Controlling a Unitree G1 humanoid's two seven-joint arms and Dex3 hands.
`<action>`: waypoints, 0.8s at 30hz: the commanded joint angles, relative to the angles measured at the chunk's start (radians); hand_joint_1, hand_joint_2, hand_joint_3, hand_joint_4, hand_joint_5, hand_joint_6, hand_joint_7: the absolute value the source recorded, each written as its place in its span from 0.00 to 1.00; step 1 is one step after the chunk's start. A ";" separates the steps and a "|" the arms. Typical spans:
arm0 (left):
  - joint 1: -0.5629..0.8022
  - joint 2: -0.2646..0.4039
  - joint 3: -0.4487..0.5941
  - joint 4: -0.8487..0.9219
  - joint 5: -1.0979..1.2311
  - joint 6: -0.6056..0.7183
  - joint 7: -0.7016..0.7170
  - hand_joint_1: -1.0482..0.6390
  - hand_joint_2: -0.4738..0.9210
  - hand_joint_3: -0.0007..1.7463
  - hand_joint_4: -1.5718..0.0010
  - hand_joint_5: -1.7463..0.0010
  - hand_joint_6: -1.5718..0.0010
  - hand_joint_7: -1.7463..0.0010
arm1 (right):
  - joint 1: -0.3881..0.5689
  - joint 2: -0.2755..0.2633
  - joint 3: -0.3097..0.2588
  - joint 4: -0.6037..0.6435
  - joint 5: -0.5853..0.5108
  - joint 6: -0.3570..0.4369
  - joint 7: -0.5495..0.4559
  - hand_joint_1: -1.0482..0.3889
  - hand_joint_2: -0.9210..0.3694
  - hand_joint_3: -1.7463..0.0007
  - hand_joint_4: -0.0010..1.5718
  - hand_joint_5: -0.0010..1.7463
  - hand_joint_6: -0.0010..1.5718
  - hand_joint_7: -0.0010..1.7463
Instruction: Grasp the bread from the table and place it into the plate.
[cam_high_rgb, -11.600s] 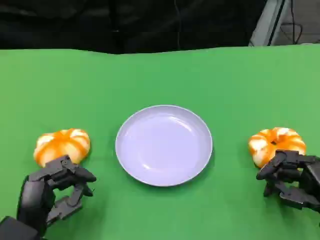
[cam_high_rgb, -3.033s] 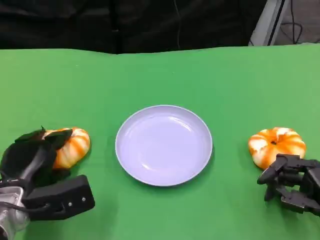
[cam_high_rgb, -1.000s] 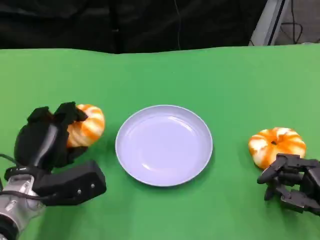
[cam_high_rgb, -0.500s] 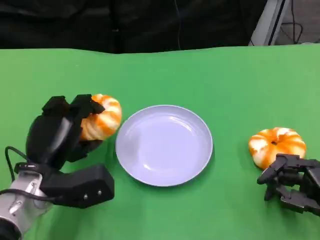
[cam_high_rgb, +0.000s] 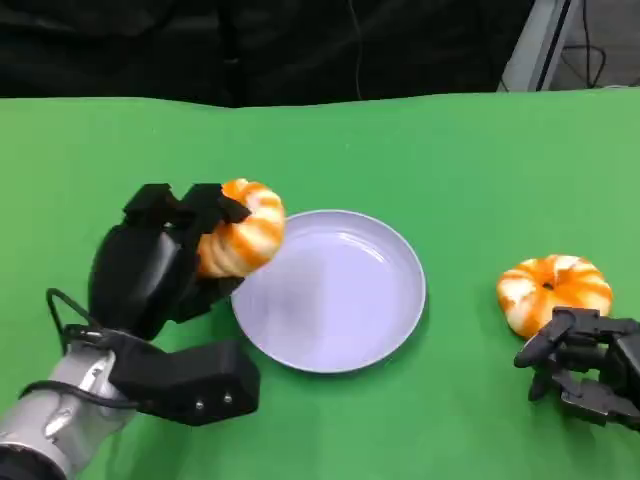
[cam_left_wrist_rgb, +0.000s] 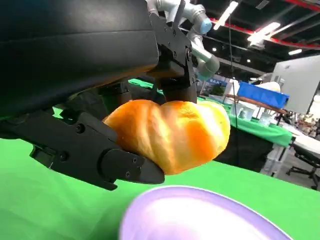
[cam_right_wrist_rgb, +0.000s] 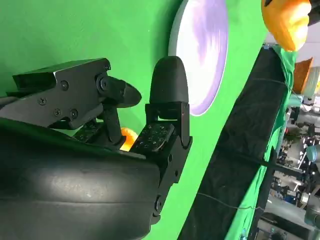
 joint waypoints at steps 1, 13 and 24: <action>0.013 -0.008 0.006 -0.039 0.012 0.019 -0.027 0.54 1.00 0.22 0.74 0.06 0.68 0.28 | 0.009 -0.009 -0.004 -0.010 0.007 -0.008 -0.002 0.81 0.08 0.64 0.57 0.79 0.60 0.55; 0.013 -0.058 -0.012 -0.042 0.030 0.000 -0.042 0.54 1.00 0.23 0.73 0.05 0.68 0.26 | 0.008 -0.005 0.002 -0.009 -0.001 -0.013 -0.019 0.79 0.09 0.63 0.58 0.78 0.61 0.54; -0.024 -0.103 -0.028 0.031 0.043 -0.027 -0.032 0.55 1.00 0.21 0.73 0.03 0.67 0.26 | 0.008 -0.009 0.011 -0.009 -0.024 -0.025 -0.045 0.79 0.09 0.63 0.58 0.77 0.61 0.54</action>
